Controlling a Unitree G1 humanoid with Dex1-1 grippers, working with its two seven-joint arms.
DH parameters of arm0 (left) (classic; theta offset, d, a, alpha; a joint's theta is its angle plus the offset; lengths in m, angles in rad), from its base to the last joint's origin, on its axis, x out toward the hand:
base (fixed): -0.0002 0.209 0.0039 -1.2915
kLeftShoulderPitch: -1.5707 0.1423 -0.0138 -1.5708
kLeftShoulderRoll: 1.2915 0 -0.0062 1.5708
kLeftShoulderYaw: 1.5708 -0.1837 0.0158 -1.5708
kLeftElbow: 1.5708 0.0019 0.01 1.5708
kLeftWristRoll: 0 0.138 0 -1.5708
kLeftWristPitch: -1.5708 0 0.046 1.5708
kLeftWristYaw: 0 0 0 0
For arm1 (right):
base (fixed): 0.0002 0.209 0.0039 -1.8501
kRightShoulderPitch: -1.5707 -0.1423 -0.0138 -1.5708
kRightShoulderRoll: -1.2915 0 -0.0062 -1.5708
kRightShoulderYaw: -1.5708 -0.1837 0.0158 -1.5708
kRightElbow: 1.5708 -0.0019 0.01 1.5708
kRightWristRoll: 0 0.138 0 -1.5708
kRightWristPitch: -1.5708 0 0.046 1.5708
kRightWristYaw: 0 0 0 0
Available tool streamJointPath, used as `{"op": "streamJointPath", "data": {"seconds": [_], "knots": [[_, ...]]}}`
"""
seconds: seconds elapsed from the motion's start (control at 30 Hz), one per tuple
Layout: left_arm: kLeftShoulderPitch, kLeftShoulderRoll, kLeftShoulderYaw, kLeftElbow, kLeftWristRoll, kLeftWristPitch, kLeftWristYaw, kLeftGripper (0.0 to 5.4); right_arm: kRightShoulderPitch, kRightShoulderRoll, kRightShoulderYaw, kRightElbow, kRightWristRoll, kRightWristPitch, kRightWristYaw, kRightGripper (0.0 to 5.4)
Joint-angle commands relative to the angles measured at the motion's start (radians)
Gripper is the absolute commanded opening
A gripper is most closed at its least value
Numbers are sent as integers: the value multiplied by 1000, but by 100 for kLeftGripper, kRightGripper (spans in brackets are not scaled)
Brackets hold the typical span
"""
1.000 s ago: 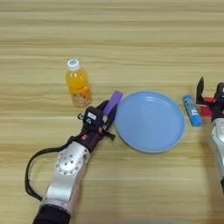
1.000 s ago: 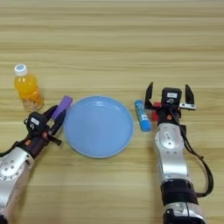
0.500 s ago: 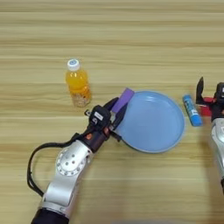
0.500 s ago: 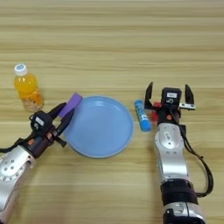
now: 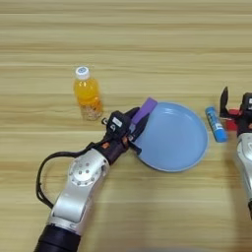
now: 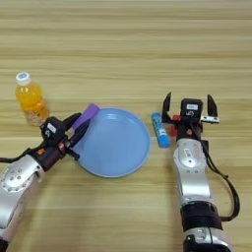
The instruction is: Move the objects on the table
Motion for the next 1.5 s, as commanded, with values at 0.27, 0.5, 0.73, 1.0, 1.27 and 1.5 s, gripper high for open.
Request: {"op": "streamJointPath", "data": {"seconds": [0.27,0.5,0.73,1.0,1.27,1.5], "knots": [[-39,-33,-72,80,47,32,-2,133,-16,9,3,0,-7,3,-7,540],[-34,-26,-103,77,52,34,-12,133,-16,11,4,-2,-9,4,-8,540],[-34,-25,-108,83,60,28,-7,133,-11,11,4,-6,-10,4,-7,540],[-36,-23,-107,92,70,32,4,173,-10,11,4,-9,-11,4,-8,540],[-42,-24,-96,104,78,30,15,245,-11,10,3,-8,-12,3,-7,540],[-48,-24,-84,110,77,27,25,323,-8,11,4,-13,-12,4,-7,540]]}}
